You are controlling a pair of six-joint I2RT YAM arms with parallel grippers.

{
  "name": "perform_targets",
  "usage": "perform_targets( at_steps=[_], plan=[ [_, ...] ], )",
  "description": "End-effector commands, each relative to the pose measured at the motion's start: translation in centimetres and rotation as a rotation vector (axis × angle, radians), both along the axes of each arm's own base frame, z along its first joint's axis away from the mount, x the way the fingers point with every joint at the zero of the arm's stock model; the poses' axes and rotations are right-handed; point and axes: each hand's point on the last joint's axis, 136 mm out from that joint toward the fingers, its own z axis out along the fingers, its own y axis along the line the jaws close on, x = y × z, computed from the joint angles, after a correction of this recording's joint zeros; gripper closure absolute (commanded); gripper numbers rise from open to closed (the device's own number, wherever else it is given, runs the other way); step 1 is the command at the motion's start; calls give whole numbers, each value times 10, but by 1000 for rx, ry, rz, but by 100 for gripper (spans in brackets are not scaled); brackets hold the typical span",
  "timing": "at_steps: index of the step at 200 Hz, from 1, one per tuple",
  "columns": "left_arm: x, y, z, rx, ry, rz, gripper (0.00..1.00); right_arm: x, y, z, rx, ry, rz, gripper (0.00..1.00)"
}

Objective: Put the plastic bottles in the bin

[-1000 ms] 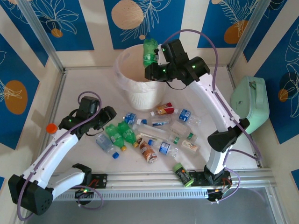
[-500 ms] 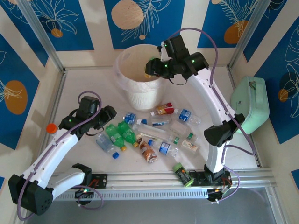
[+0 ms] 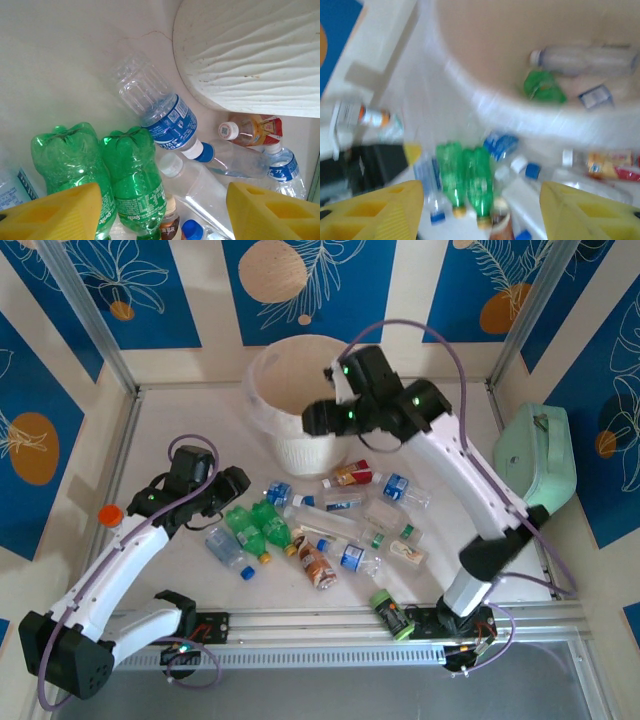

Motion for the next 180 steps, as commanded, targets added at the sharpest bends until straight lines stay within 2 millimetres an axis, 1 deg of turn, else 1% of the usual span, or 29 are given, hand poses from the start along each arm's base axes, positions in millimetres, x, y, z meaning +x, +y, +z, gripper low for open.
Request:
perform_targets(
  at_steps=[1,15,28,34,59,79,96,115,152,180],
  plan=[
    [5,-1,10,-8,-28,-9,33,-41,-9,-10,-73,-74,80,35],
    [6,-2,10,-14,-29,-11,33,-63,-11,-37,-102,-29,109,32],
    [7,-4,10,-22,-28,-11,34,-77,-17,-64,-137,29,120,31],
    [8,-4,10,-24,-28,-11,34,-82,-20,-82,-168,63,120,30],
    [8,-5,8,-33,-23,-10,34,-92,-32,-133,-276,148,111,29],
    [7,-6,5,-44,-15,-7,34,-93,-37,-163,-343,183,112,26],
    [6,-7,3,-54,-12,-3,34,-89,-39,-182,-394,199,110,23],
    [3,-7,0,-60,-5,0,34,-86,-37,-198,-432,217,114,19],
    [2,-6,-4,-65,5,5,34,-83,-35,-229,-493,269,118,19],
    [3,-9,-8,-76,14,4,34,-78,-33,-248,-528,278,122,19]
  ],
)
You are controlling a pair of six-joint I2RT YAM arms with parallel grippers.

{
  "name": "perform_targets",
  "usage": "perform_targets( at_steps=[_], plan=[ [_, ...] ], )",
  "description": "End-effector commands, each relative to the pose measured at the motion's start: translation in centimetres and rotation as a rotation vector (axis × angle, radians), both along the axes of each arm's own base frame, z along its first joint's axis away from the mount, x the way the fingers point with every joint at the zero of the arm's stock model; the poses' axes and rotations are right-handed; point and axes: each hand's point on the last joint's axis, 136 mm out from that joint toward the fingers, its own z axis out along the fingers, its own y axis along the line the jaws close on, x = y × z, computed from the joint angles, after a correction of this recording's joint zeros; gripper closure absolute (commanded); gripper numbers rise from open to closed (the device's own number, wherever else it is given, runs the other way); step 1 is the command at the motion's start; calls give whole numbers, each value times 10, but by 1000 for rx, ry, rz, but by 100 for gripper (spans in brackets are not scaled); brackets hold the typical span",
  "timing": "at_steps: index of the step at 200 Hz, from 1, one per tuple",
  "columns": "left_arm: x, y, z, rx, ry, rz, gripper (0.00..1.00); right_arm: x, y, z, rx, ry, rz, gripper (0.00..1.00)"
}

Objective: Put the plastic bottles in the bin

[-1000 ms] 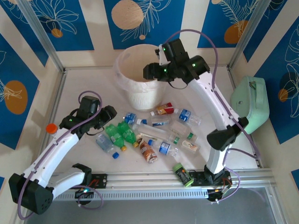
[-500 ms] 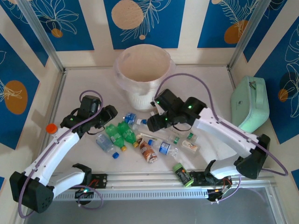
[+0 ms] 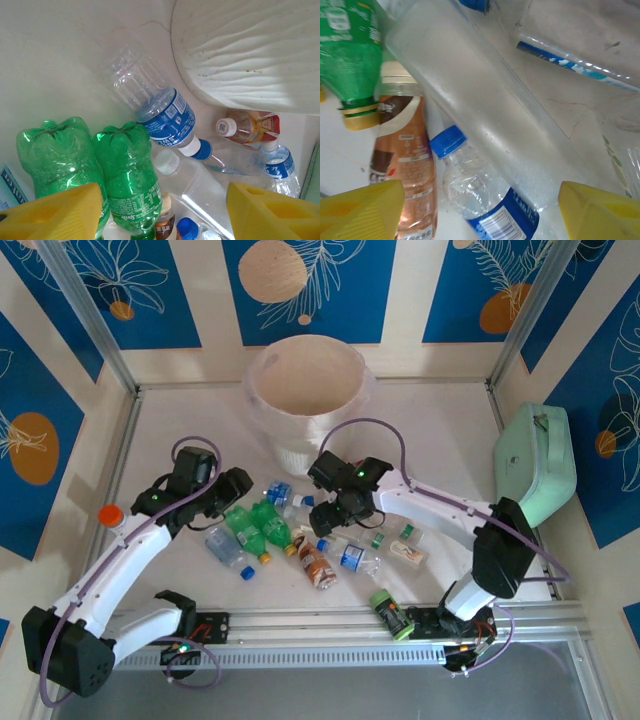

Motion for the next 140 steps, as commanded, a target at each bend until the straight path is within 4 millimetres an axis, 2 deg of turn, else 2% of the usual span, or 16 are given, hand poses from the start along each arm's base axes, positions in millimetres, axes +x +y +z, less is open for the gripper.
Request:
perform_targets(
  at_steps=[1,35,54,72,140],
  plan=[
    [2,-2,1,-36,-7,6,34,5,0,-16,-38,-6,17,19],
    [3,-3,0,-38,-5,3,34,12,5,-32,-103,-21,49,18],
    [3,-4,0,-43,-5,3,34,19,2,-39,-149,-34,45,17],
    [2,-3,-1,-40,-3,4,34,17,3,-47,-159,-21,60,17],
    [0,-2,-3,-38,-3,7,34,18,-3,-60,-195,-28,63,16]
  ],
)
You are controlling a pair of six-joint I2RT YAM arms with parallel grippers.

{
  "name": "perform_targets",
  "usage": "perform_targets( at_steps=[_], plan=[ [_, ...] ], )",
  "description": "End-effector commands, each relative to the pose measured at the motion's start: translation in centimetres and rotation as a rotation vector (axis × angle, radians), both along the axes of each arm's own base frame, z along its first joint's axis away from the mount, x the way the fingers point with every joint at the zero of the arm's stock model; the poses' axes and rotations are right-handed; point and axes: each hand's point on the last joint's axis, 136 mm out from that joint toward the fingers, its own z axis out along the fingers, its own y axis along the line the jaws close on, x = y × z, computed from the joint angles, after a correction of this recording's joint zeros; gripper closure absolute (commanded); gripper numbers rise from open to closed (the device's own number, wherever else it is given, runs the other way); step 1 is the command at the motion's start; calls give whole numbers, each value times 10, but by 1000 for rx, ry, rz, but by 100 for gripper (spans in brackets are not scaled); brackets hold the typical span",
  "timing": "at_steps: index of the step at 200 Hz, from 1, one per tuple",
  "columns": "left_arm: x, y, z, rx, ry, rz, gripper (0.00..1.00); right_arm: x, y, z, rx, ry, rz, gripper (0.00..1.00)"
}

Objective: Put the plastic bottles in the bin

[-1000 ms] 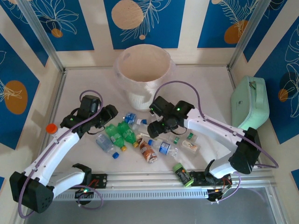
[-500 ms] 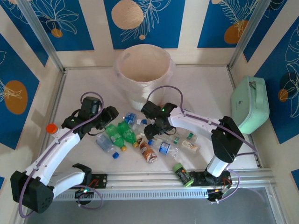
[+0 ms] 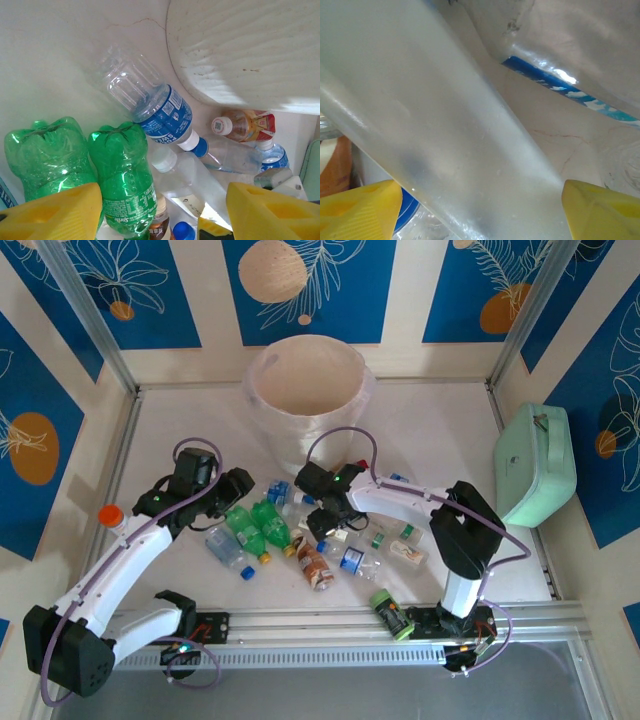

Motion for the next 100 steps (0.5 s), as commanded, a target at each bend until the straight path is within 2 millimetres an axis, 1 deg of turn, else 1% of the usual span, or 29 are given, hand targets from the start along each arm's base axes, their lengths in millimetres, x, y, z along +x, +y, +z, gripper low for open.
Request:
perform_targets(
  at_steps=[1,32,72,100],
  plan=[
    [-1,2,-1,-14,4,11,34,-3,-3,-8,-28,5,22,16],
    [-2,2,0,-13,0,11,34,-3,-4,-10,-37,3,33,16],
    [-2,3,1,-15,-1,16,34,-6,-4,-20,-51,26,55,16],
    [-2,3,1,-15,-1,16,34,-9,-1,-20,-40,29,73,15]
  ],
)
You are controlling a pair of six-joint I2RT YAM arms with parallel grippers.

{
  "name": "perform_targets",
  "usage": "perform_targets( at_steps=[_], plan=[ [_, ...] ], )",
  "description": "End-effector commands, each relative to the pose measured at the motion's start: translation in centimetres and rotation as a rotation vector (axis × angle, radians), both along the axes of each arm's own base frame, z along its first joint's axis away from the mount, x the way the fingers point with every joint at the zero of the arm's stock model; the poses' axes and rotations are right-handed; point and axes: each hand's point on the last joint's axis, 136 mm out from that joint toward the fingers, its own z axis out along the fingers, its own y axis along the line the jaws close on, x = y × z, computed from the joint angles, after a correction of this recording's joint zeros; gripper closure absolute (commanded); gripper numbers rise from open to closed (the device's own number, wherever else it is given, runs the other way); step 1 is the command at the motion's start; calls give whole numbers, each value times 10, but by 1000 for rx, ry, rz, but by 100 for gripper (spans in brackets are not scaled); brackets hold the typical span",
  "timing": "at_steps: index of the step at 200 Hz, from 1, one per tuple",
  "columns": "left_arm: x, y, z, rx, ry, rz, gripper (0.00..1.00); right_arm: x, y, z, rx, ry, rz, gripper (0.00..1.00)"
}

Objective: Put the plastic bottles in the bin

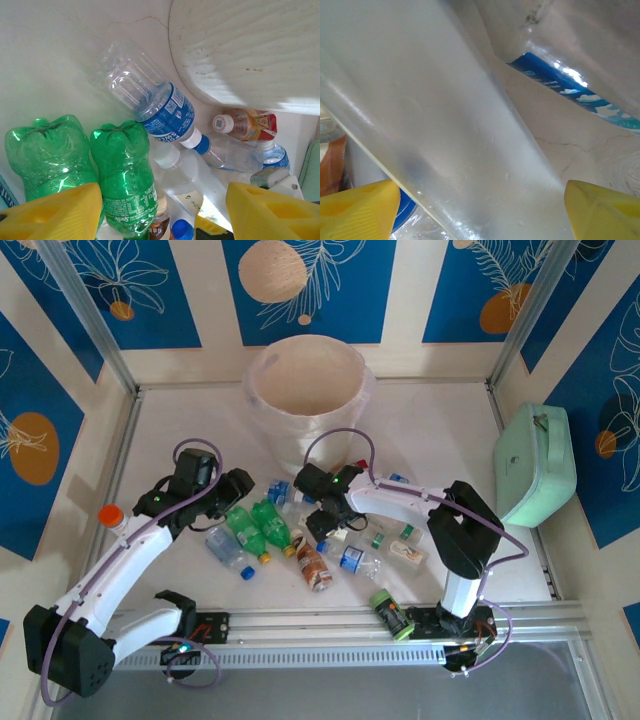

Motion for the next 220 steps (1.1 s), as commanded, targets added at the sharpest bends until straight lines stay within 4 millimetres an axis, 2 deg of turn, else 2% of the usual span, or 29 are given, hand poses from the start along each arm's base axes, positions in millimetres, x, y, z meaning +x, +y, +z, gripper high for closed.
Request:
perform_targets(
  at_steps=[1,45,89,175,220],
  plan=[
    [-2,3,3,-12,-8,9,34,-11,-2,-16,-30,43,33,15],
    [0,2,3,-14,-9,11,34,-14,-1,-21,-53,46,49,10],
    [-1,3,4,-12,-13,11,33,-10,-1,-24,-57,45,35,11],
    [-1,3,4,-10,-14,12,34,-4,-6,-21,-62,21,27,29],
    [0,6,18,-5,-55,16,33,-8,-4,-10,-39,-7,49,36]
  ],
)
